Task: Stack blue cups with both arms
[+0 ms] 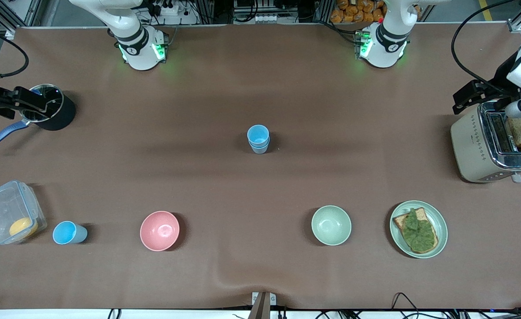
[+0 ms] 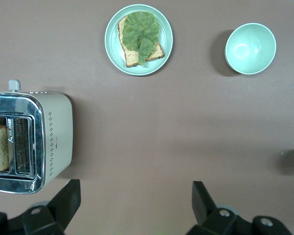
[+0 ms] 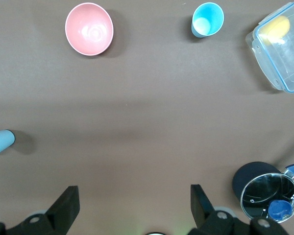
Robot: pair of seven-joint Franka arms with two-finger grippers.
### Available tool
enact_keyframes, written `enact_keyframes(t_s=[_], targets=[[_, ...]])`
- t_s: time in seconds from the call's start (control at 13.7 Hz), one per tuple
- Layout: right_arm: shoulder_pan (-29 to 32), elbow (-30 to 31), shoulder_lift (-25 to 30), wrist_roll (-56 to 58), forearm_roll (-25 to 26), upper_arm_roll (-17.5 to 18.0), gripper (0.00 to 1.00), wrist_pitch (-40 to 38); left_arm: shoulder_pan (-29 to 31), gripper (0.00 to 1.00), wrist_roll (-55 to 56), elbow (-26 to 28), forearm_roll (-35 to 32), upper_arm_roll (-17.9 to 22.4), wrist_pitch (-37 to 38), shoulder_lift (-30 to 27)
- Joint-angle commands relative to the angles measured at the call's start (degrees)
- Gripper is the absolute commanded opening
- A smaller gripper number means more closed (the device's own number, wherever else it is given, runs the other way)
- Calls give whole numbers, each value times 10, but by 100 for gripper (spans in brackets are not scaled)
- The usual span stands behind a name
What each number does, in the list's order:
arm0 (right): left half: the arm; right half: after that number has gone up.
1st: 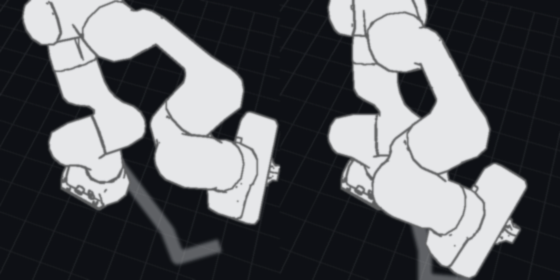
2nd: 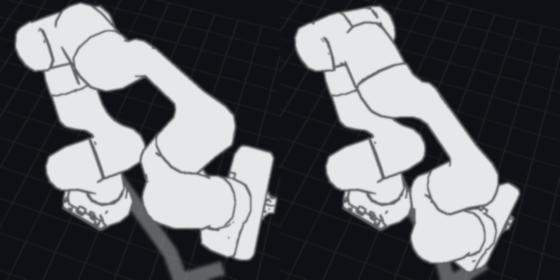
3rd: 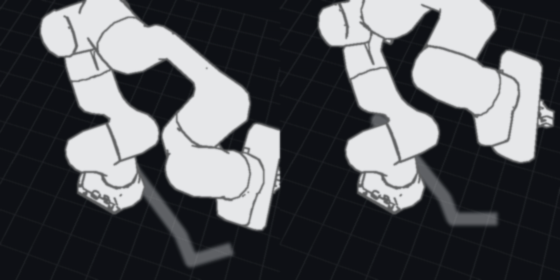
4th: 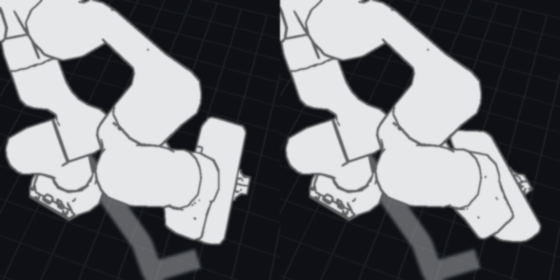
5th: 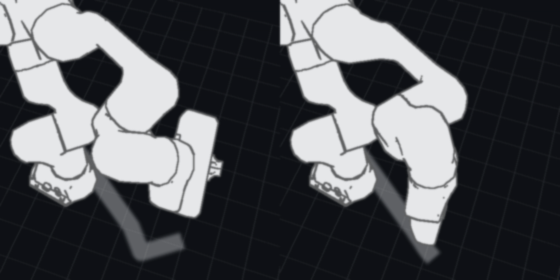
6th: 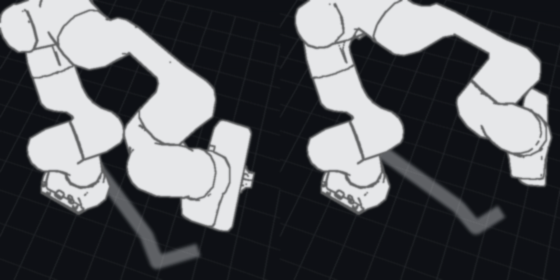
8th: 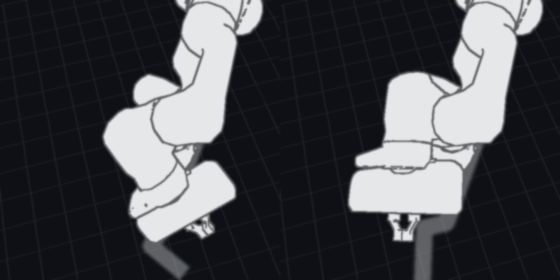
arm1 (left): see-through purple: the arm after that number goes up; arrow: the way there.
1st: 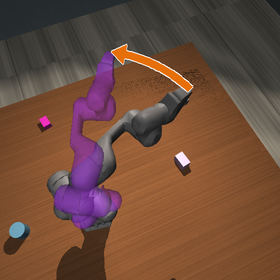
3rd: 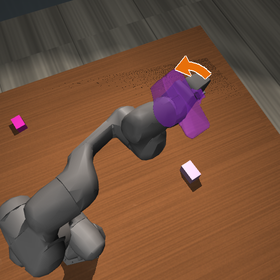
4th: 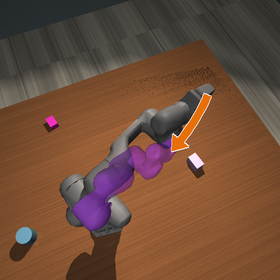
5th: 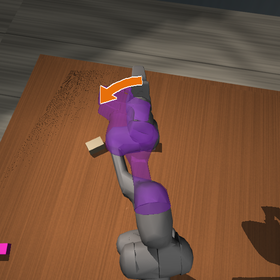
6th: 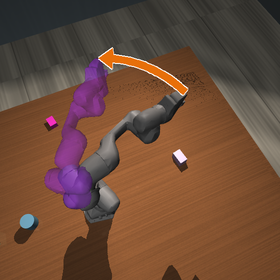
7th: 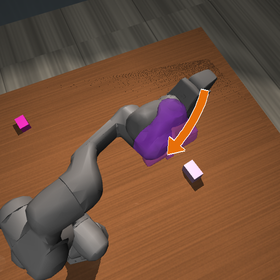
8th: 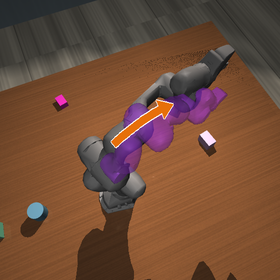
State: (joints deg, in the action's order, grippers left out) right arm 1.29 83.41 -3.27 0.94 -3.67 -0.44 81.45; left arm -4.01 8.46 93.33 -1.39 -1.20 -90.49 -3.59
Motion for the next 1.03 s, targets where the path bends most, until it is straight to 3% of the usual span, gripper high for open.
enact_keyframes(t_s=[0.0,0.95], targets=[[14,-16,-8,2,-3,11,100,-4,2,100,-6,-10,-7,-6,15,-1],[16,-25,-9,4,-1,11,100,-5,4,100,-6,-10,-5,-3,26,-3]])
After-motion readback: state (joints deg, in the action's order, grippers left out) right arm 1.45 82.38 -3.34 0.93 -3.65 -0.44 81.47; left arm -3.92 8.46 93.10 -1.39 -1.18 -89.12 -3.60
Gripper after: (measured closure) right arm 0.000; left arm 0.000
